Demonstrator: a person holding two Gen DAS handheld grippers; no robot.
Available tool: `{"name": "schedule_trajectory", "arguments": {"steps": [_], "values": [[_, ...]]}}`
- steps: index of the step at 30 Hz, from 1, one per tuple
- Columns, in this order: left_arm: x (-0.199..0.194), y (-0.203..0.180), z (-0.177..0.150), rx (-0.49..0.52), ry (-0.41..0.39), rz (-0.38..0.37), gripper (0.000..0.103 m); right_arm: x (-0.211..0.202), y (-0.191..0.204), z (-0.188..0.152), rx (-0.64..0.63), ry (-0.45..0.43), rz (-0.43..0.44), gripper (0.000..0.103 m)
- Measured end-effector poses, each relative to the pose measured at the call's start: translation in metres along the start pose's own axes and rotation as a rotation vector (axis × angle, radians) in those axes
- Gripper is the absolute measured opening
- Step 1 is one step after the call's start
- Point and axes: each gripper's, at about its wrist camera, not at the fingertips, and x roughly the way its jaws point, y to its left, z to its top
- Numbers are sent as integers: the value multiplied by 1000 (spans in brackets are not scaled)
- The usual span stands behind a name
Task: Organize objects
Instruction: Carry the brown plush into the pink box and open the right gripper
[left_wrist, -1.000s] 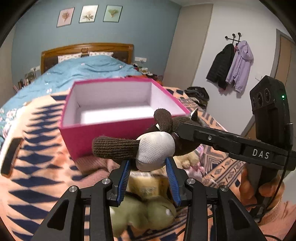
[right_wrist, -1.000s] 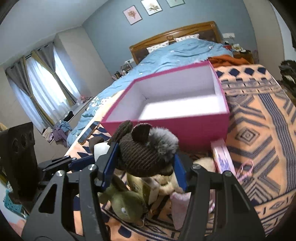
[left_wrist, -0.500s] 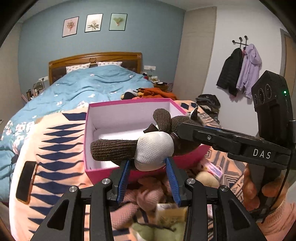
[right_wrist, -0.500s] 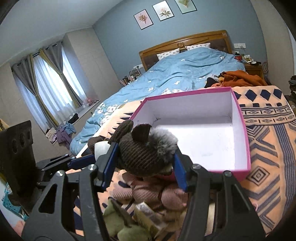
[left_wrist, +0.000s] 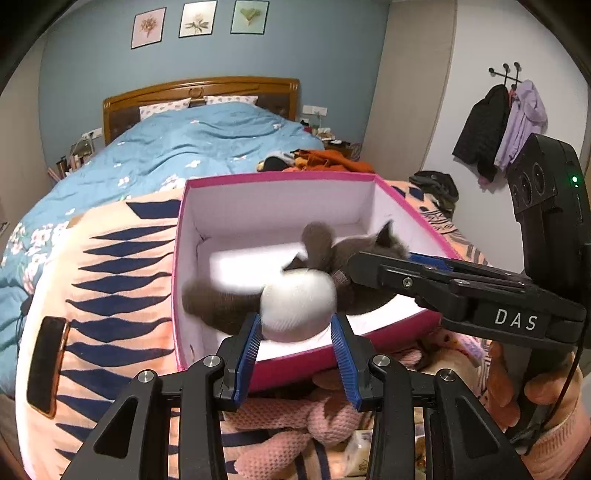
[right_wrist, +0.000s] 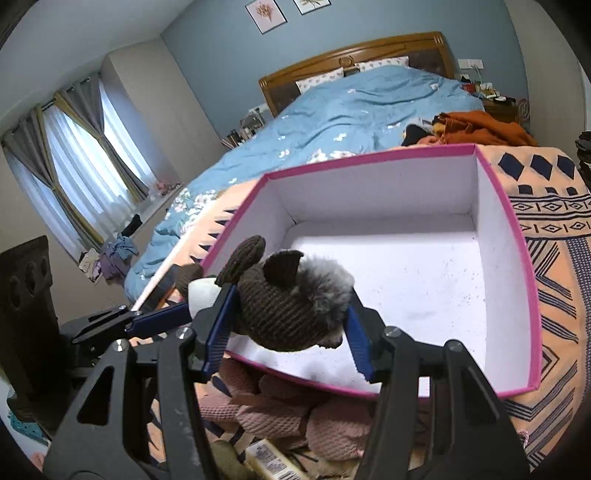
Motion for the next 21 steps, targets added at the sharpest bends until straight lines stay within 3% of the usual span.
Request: {"name": "schedule_trajectory", "arguments": {"steps": [9, 21], "values": [[10, 4, -3, 6, 24, 40, 40, 11, -13, -4, 18, 33, -40, 58], [0, 8, -9, -20, 31, 14, 43, -13, -27, -16, -46, 10, -102, 58]]}}
